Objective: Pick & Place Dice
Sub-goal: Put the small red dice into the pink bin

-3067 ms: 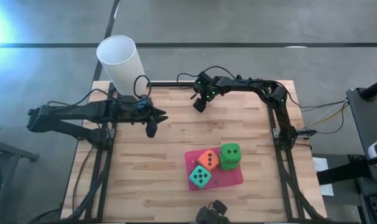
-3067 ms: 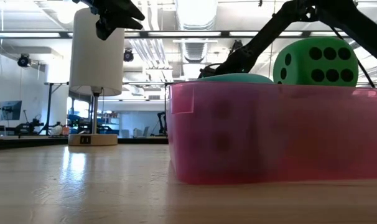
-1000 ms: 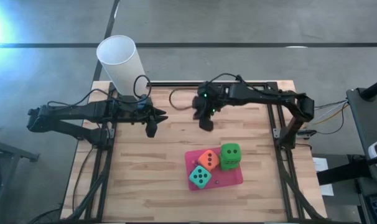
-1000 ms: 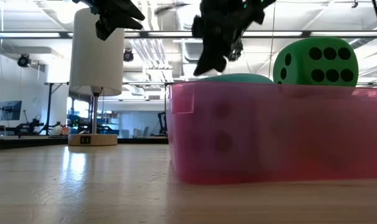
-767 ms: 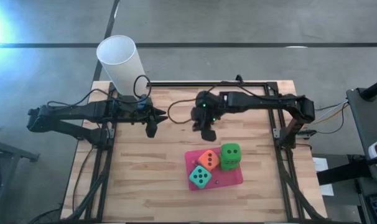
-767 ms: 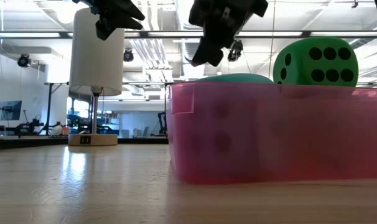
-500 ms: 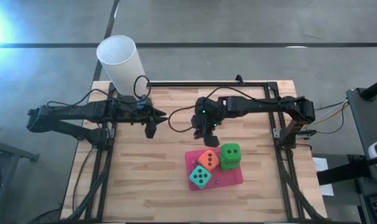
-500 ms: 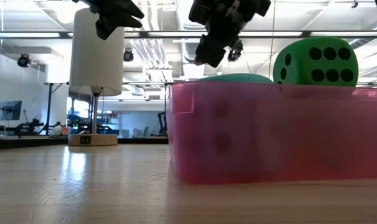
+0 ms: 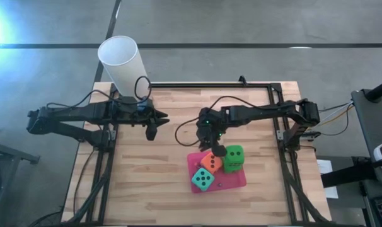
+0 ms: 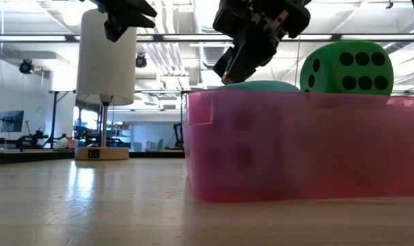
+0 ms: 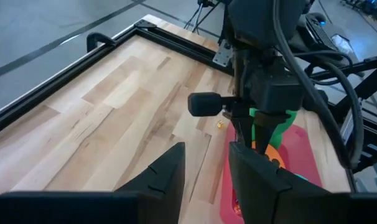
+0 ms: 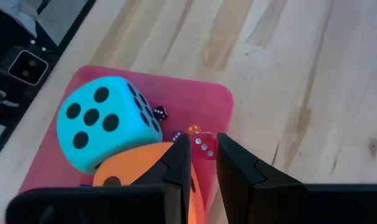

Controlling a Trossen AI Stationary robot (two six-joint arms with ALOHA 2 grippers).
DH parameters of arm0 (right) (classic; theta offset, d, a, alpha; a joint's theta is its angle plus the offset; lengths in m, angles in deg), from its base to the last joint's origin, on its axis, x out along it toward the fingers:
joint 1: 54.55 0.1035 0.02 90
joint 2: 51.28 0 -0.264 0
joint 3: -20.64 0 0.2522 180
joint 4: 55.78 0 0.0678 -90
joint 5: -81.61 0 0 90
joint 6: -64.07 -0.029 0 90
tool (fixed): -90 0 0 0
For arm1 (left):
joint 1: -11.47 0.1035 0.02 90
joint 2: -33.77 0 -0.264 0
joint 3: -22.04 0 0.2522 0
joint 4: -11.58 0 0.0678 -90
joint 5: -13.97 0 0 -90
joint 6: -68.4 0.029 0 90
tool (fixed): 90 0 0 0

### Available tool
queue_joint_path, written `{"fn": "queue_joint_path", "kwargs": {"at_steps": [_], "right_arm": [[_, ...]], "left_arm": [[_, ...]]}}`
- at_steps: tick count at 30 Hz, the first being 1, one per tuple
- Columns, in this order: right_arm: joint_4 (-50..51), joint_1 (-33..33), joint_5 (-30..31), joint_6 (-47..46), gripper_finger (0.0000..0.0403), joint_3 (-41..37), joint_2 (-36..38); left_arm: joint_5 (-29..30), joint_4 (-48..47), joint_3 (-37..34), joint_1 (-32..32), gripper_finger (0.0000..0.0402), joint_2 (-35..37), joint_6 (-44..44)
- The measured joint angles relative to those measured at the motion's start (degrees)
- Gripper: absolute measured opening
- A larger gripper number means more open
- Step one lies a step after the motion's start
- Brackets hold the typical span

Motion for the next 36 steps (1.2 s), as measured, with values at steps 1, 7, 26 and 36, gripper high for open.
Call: {"fn": "queue_joint_path", "kwargs": {"at_steps": [1,7,26,36], "right_arm": [[-0.58,0.06,-0.06,0.12,0.005,-0.34,0.0],[-3.23,0.04,-0.08,3.37,0.005,-2.45,0.0],[-4.11,0.0,-4.43,8.74,0.0057,1.47,-7.18],[-5.07,0.22,-4.58,9.78,0.0063,1.79,-7.21]], "left_arm": [[0.0,0.0,0.0,0.0,0.0128,0.0,0.0],[0.0,0.02,0.0,0.0,0.0125,0.0,0.02],[-0.02,0.1,0.0,-0.02,0.0127,-0.04,-0.94],[-0.02,0.06,0.0,-0.02,0.0125,-0.04,-1.11]]}}
